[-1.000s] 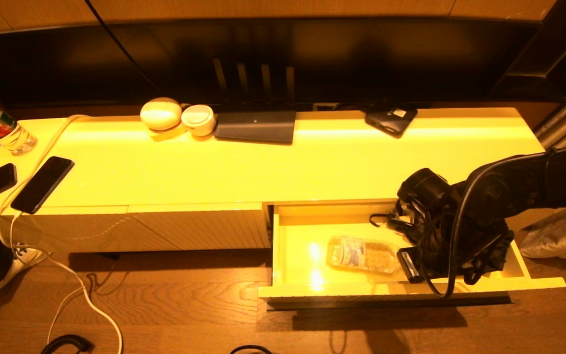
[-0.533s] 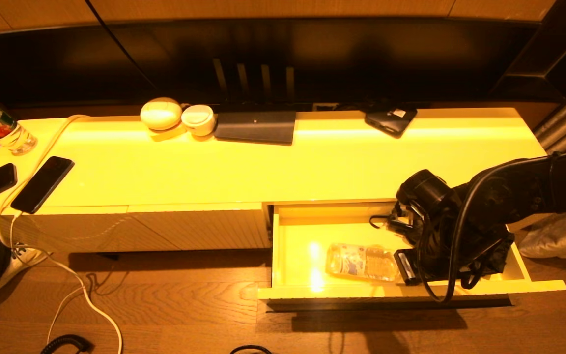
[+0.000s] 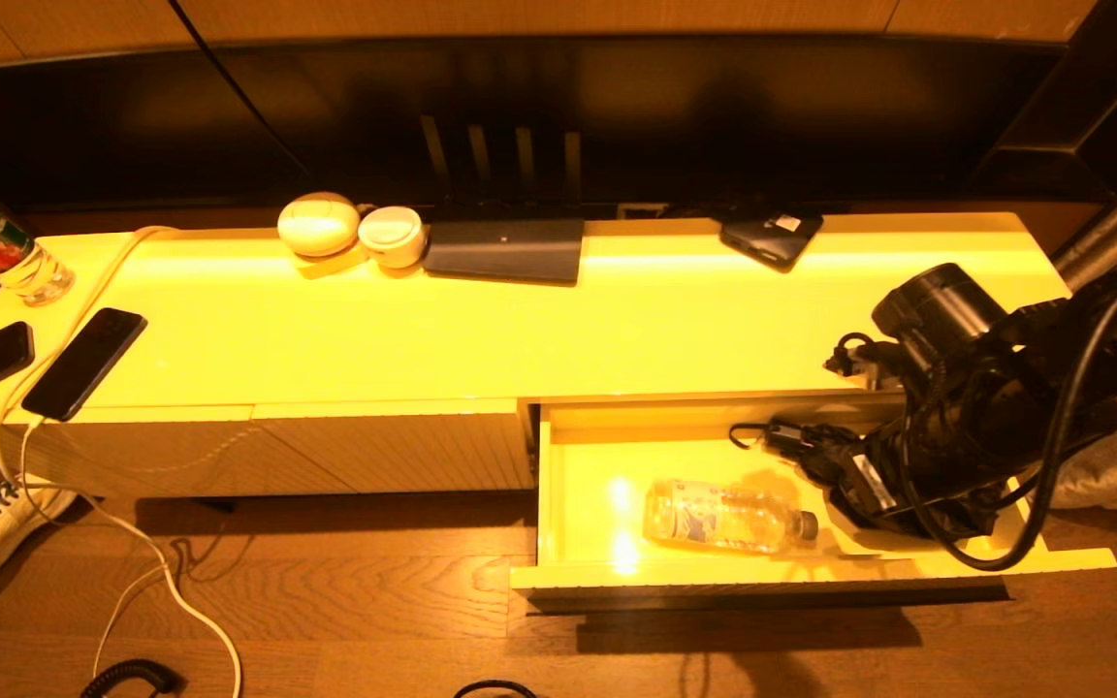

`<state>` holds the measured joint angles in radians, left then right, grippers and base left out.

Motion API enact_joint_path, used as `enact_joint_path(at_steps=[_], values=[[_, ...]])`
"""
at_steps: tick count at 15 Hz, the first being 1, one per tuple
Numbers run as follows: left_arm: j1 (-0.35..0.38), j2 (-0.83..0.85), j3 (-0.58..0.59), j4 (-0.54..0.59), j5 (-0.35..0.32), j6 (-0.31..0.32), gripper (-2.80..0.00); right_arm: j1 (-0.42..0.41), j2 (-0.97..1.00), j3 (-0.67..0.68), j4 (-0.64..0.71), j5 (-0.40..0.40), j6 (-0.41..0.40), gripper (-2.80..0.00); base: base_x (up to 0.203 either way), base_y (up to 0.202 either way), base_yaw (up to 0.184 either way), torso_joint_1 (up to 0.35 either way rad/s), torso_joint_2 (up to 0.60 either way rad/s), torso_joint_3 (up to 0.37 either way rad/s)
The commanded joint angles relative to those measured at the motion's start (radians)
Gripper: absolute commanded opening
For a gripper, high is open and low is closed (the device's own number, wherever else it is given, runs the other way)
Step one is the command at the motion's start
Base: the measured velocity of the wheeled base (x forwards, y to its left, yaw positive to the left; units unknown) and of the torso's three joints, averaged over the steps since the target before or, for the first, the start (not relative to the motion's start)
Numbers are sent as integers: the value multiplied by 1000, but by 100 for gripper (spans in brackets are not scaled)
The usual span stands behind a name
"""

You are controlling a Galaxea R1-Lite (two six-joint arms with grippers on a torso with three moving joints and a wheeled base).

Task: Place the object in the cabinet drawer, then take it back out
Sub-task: Open the drawer, then take the umbrella out of the drawer and put it on the table

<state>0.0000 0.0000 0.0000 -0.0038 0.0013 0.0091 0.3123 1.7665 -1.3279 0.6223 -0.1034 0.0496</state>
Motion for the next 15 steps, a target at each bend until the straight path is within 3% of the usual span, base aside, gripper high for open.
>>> enact_joint_path(at_steps=[1,2,5,7,8,11,15], values=[[0,0,2,-1,0,0,-280,-91,-72,9,0,-21,-289,-280,0,0,0,0,0,0],[0,0,2,-1,0,0,-280,-119,-79,12,0,-26,-391,-280,0,0,0,0,0,0],[0,0,2,-1,0,0,-280,-212,-87,21,-1,-39,-959,-280,0,0,0,0,0,0],[0,0,2,-1,0,0,-280,-271,-83,26,-13,-38,-1304,-280,0,0,0,0,0,0],[0,0,2,-1,0,0,-280,-295,-75,30,-31,-35,-1437,-280,0,0,0,0,0,0],[0,0,2,-1,0,0,-280,-316,-11,35,-69,11,-1655,-280,0,0,0,0,0,0],[0,0,2,-1,0,0,-280,-317,26,69,-107,106,-1718,-280,0,0,0,0,0,0]])
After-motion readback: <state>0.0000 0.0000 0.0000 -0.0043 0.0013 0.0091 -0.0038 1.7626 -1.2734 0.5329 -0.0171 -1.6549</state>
